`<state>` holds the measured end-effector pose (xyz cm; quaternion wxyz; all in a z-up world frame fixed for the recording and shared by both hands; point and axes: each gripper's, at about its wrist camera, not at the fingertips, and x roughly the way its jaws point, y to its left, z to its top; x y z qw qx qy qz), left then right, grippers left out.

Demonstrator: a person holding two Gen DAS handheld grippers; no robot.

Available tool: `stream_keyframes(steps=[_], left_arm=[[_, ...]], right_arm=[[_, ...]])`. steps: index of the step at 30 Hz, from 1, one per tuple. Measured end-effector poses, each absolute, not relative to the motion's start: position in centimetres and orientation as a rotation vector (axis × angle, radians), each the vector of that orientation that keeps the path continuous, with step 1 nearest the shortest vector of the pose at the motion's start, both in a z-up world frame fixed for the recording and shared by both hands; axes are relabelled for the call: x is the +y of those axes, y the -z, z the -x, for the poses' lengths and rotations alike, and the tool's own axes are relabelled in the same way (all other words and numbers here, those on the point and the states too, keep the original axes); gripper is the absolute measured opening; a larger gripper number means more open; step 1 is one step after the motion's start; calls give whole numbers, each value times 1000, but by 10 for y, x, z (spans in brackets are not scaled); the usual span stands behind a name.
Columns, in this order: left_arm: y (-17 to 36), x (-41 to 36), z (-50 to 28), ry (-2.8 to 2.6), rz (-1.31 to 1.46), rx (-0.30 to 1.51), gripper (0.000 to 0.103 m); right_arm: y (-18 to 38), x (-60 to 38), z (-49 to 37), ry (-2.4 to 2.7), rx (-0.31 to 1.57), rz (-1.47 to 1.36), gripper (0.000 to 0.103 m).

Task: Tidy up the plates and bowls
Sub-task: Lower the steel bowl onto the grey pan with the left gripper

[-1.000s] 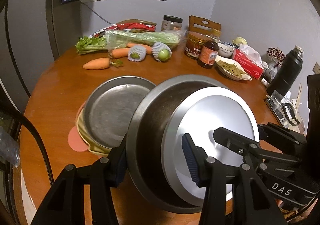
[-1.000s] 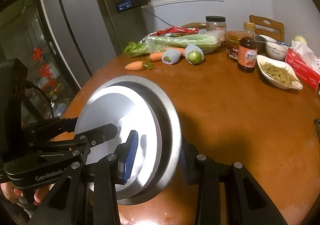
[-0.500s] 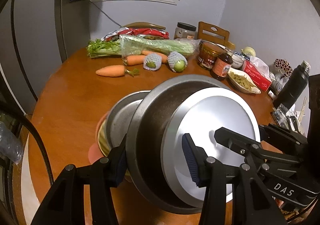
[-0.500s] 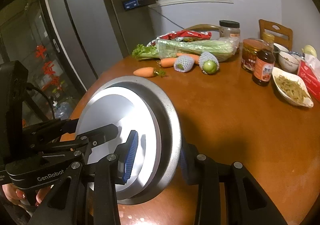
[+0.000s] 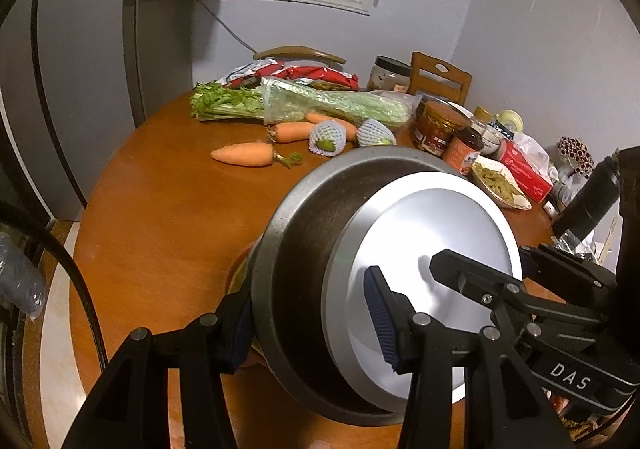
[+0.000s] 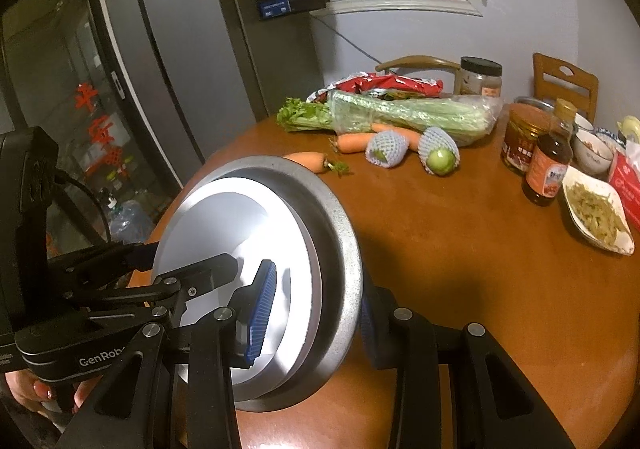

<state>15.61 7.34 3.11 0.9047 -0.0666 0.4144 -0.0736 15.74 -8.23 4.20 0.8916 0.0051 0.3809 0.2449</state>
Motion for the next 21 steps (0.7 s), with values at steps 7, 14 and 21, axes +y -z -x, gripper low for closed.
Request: stream_keyframes(steps=[7,14,21], left_arm=[[-25,83,-168,137,148,879,50],[-12,87,-179,129,154,915,50],[-2,89,-185,128,157,939,50]], right_arm=[[-43,-69,-168,-523,800,4,40],[-33,-61,-177,-515,835,20,40],[-21,-56,-186,-511,871,30,40]])
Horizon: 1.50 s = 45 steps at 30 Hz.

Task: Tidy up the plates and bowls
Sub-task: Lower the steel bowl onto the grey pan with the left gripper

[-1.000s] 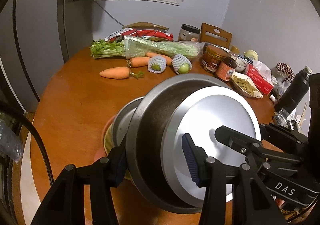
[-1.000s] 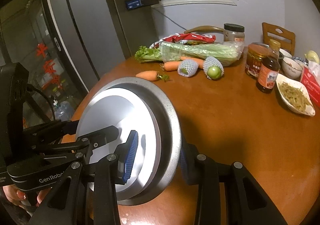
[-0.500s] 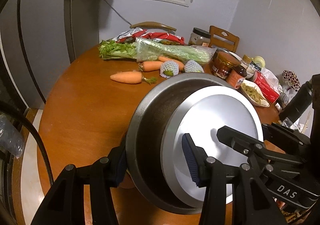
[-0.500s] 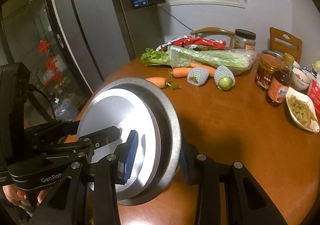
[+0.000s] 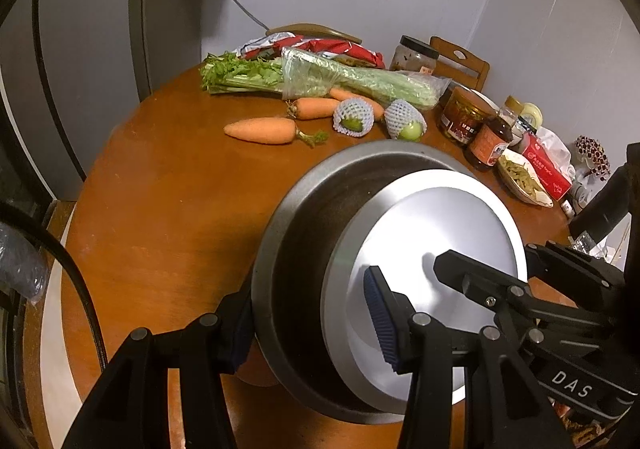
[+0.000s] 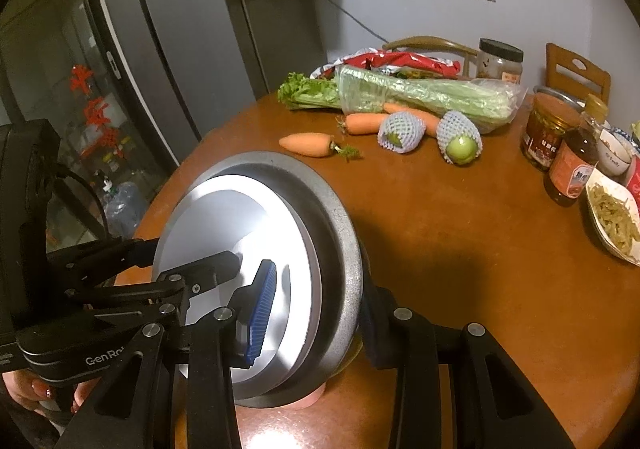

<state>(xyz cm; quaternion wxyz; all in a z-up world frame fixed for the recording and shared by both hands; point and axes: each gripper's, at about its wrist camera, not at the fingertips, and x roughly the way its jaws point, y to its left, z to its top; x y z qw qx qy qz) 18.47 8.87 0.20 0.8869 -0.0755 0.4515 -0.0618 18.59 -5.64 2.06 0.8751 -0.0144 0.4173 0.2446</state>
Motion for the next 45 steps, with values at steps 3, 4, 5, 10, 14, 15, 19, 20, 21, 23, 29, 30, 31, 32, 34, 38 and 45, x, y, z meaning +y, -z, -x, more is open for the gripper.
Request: stream_keyframes(steps=[3,4,5,10,14,15,19,20,21,23,29,30,31,32,34,38,45], left_arm=[[1,86,-186,126,146,944,50],[1,86,-186,125,142,944,50],[2,85,-187,125,140,945,50],[3,84,-189,119,131,948,50],[6,82,-190,115,124,953,50],[7,82,-190,114,122,954,50],[9,81,-192,114,118,960,50],[9,81,-193,115,117,960,50],[10,80,-193,115,115,960,50],[11,80,-193,114,112,960,50],[12,79,-194,110,106,956,50],[13,79,-194,110,104,955,50],[13,78,-194,108,103,956,50],[13,79,-194,106,103,958,50],[14,80,-194,104,104,963,50],[15,83,-195,101,109,964,50],[14,84,-193,101,109,954,51]], right_arm=[[-17,-57,-189,-506,880,33,40],[-16,-57,-190,-504,881,33,40],[-16,-57,-190,-503,882,34,40],[-13,-57,-192,-502,889,38,40],[-11,-54,-192,-493,888,61,40],[-10,-54,-193,-489,889,64,40],[-7,-55,-195,-484,898,62,40],[-6,-55,-195,-483,898,64,40],[-5,-55,-195,-480,899,66,40],[-4,-55,-195,-474,899,70,40],[-2,-55,-196,-467,899,74,40],[-1,-55,-196,-466,899,72,40],[-1,-54,-196,-465,899,73,40],[-1,-54,-195,-464,901,73,40],[0,-53,-195,-451,903,83,40],[2,-53,-196,-439,904,92,40],[2,-52,-197,-433,902,94,41]])
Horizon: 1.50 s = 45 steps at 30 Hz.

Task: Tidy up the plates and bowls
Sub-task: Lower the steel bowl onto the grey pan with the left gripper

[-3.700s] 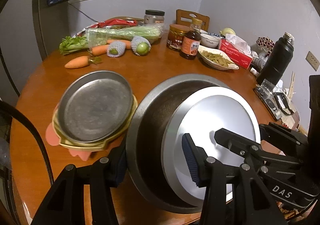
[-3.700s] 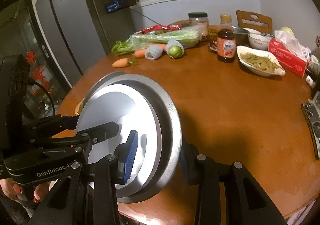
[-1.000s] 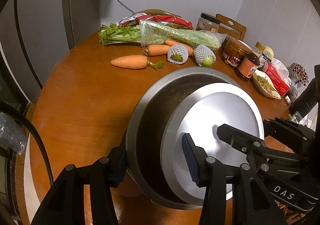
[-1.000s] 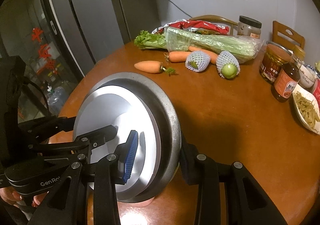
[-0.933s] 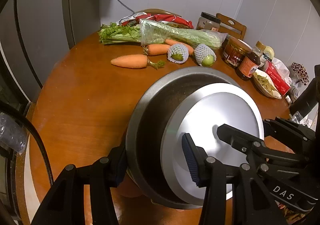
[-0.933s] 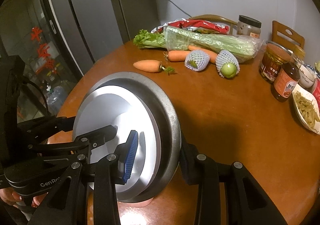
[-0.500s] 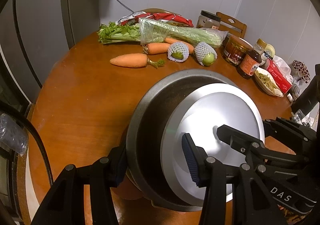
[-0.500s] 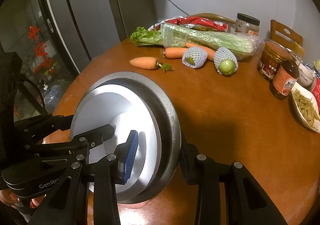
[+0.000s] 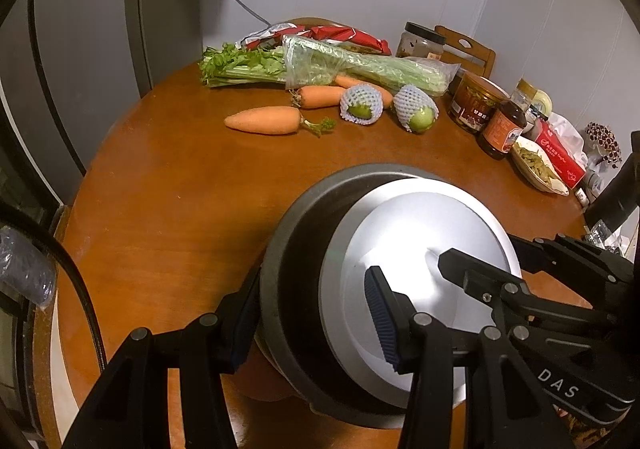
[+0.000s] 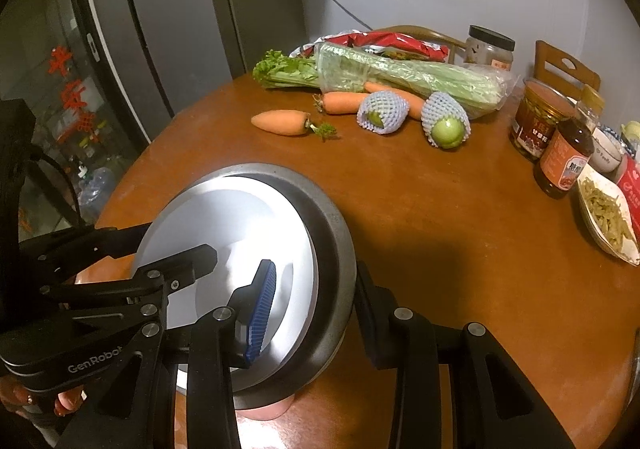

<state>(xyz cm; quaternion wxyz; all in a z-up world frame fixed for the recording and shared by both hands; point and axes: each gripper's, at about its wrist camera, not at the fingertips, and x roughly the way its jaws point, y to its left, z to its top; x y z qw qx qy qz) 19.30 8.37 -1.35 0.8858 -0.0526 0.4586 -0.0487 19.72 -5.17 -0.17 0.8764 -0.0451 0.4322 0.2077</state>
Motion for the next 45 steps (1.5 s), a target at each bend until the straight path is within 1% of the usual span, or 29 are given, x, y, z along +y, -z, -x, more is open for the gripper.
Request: stream_keyframes(steps=[16,18,19,28,42,45], left_arm=[[8,86,-189,98,107,933,51],[6,86,-187,96,105,924,52],[6,86,-187,96,105,920,52],[-9,86,-176,86,93,876,53],[-25,79,-138,78,64,823,55],[-26,77,-125,82,60,813,55]], right_arm=[[1,-52,-196,-418,901,92,42],[-1,-53,-196,-412,894,91,45],[-2,-54,-196,-409,891,91,49],[-15,-59,-190,-393,858,86,55],[-38,-64,-152,-394,784,96,58],[-43,-67,-139,-395,765,90,60]])
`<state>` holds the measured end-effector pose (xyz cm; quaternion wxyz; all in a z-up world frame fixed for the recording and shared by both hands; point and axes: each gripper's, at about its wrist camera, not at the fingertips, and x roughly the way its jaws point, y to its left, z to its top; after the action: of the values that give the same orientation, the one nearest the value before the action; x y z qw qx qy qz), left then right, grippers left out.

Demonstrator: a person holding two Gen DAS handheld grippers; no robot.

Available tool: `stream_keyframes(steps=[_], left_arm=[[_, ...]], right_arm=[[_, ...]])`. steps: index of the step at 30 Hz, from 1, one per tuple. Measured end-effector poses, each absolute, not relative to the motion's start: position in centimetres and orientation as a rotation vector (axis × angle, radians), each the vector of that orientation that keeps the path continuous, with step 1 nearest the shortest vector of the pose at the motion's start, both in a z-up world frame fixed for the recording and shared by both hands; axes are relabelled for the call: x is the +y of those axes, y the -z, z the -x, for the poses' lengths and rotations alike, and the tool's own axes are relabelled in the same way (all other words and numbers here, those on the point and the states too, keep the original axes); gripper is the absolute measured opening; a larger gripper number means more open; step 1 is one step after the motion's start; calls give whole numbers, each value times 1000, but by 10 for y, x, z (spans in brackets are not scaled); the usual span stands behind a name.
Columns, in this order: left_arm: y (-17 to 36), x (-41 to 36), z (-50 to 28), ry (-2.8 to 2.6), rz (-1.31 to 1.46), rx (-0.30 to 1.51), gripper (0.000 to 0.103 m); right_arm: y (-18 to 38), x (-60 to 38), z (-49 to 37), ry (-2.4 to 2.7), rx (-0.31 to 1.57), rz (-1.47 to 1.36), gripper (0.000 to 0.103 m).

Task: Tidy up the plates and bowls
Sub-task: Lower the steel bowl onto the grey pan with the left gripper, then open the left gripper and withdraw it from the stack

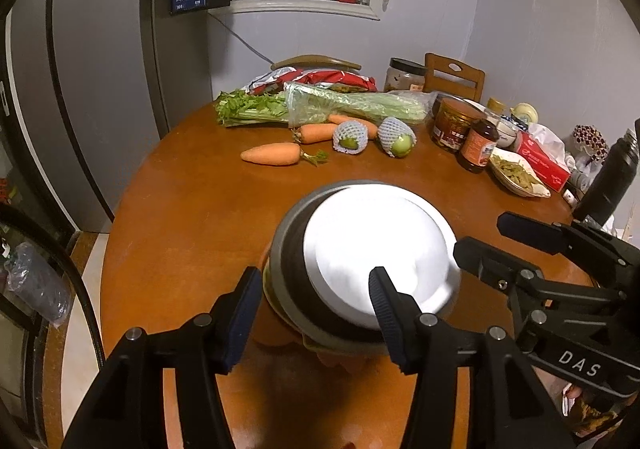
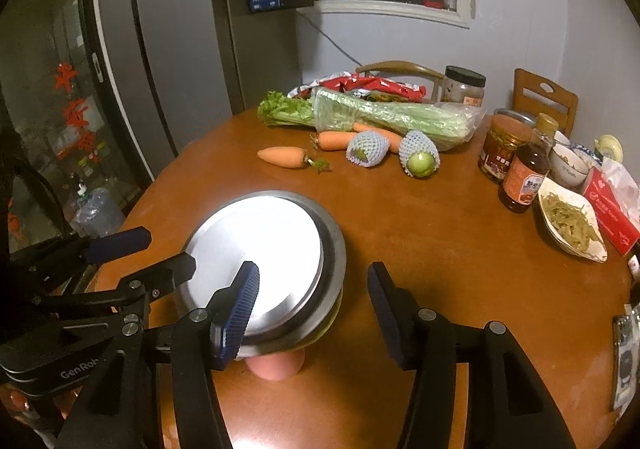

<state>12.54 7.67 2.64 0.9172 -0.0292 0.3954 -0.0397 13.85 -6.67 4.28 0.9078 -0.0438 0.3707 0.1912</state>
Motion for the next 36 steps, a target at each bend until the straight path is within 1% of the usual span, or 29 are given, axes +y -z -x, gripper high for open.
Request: stream_keyframes(steps=[2,18,22,29,36], left_arm=[[-27,76,-117,81,58,808,56],[-13,70,-41,50,29,801,60],[-17,67,-28,46,16,790,60],[-18,61,-9,40,10,785,65],[-16,58,3,34,8,788,66]], right_arm=[[-45,-68,-129,-391,752,93,61],[-37,-80,-50,-387,694,97,65],[-36,-84,-33,-376,691,86,66],[-35,-92,-4,-362,682,78,67],[-25,-102,13,-345,698,53,67]])
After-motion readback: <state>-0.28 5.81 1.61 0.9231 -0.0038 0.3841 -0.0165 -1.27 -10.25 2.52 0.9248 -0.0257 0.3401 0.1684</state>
